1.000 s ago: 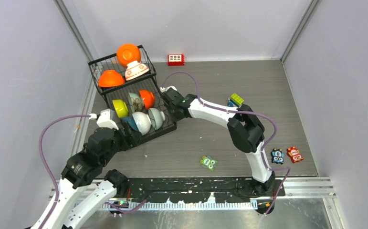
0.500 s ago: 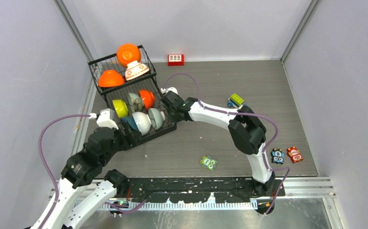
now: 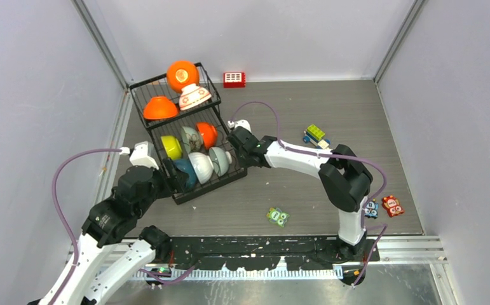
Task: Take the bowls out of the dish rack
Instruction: Move the dish rack to the center of the board.
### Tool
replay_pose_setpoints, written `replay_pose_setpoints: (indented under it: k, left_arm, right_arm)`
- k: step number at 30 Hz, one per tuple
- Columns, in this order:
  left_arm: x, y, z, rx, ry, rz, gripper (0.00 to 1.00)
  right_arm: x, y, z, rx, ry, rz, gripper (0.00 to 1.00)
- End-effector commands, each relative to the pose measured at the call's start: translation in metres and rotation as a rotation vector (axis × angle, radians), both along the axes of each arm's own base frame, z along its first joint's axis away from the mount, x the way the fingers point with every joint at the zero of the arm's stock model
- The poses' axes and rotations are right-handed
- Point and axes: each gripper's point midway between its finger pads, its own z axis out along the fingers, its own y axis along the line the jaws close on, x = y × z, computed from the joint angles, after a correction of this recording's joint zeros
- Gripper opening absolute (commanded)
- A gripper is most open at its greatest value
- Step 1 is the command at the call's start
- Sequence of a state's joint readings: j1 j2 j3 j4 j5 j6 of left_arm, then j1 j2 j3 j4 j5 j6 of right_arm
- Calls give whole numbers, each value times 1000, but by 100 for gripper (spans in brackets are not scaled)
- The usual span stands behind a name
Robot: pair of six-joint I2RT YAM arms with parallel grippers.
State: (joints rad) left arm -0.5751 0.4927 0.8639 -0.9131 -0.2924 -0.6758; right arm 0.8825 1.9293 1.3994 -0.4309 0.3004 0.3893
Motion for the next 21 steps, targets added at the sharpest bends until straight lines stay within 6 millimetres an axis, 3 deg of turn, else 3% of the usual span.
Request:
replay_pose_setpoints:
  k: [1,7,14,21]
  left_arm:
    - [10,-1,28,-14,-84,3,73]
    - [16,-5,35,-11,-115,-8,73]
    - [29,-11,50,-24,-180,-16,74]
    - [35,-20,50,-37,-187,-35,77]
  right_arm:
    - [-6,-69,8,-136,-13,-130,1]
    - [-25,-103,6,-129,-16,-199,1]
    - [-51,-130,8,-85,-17,-268,1]
    - [-69,-150,9,-54,-17,-324,1]
